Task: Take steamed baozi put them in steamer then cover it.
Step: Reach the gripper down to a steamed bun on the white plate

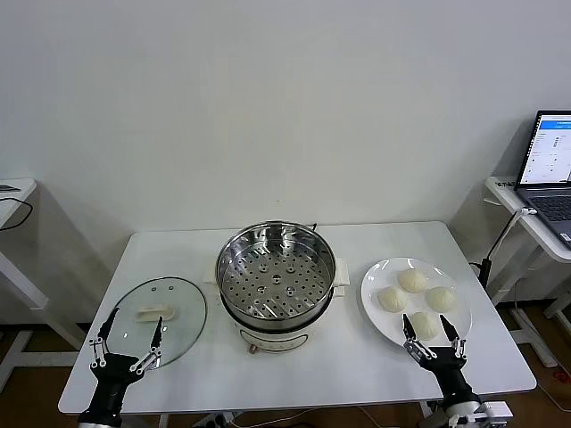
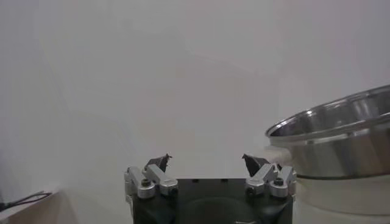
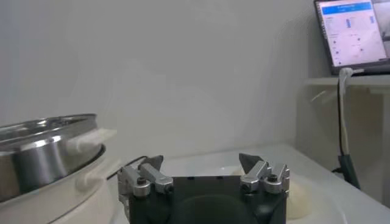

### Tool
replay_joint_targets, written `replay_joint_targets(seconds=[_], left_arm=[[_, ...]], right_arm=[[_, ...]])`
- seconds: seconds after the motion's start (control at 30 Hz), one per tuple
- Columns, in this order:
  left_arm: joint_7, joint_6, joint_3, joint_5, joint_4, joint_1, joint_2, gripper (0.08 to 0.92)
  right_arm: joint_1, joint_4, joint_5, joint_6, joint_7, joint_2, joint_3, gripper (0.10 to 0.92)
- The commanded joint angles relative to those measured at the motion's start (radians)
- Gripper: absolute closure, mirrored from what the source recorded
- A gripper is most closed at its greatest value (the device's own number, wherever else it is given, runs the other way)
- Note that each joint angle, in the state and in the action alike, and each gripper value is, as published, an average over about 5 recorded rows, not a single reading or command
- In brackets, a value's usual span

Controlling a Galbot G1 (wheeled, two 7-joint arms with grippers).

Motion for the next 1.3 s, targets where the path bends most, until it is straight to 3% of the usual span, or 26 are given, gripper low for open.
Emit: replay_joint_targets(seconds=[0.03,0.27,0.43,0.57,0.7,0.97,1.13,1.3], left_arm=[[-0.001,-0.002,0.001,0.002,-0.008,0.003,0.000,0.177],[-0.003,-0.002,0.017,0.001,-0.026,0.012,0.008,0.177],[-0.003,-0.002,0.031,0.002,-0.035,0.019,0.014,0.177],[-0.003,-0.002,0.041,0.003,-0.045,0.024,0.015,0.177],[-0.004,-0.002,0.046,0.005,-0.051,0.030,0.016,0.177],[-0.008,0.002,0.048,0.016,-0.049,0.036,0.010,0.177],[-0.011,0.002,0.049,0.024,-0.039,0.039,0.002,0.177],[-0.014,0.003,0.047,0.027,-0.035,0.042,-0.005,0.177]], right_arm=[[0.050,0.011,0.001,-0.056,0.055,-0.016,0.010,0.203],[0.371,-0.081,0.117,-0.189,0.136,-0.158,0.005,0.203],[0.705,-0.319,0.200,-0.254,0.141,-0.277,-0.138,0.203],[0.939,-0.533,0.250,-0.275,0.036,-0.336,-0.299,0.203],[1.125,-0.754,0.207,-0.297,-0.295,-0.398,-0.462,0.203],[1.439,-1.098,-0.376,-0.137,-1.212,-0.428,-0.697,0.203],[1.565,-1.176,-0.651,-0.066,-1.465,-0.387,-0.764,0.203],[1.608,-1.159,-0.837,-0.009,-1.578,-0.352,-0.825,0.203]])
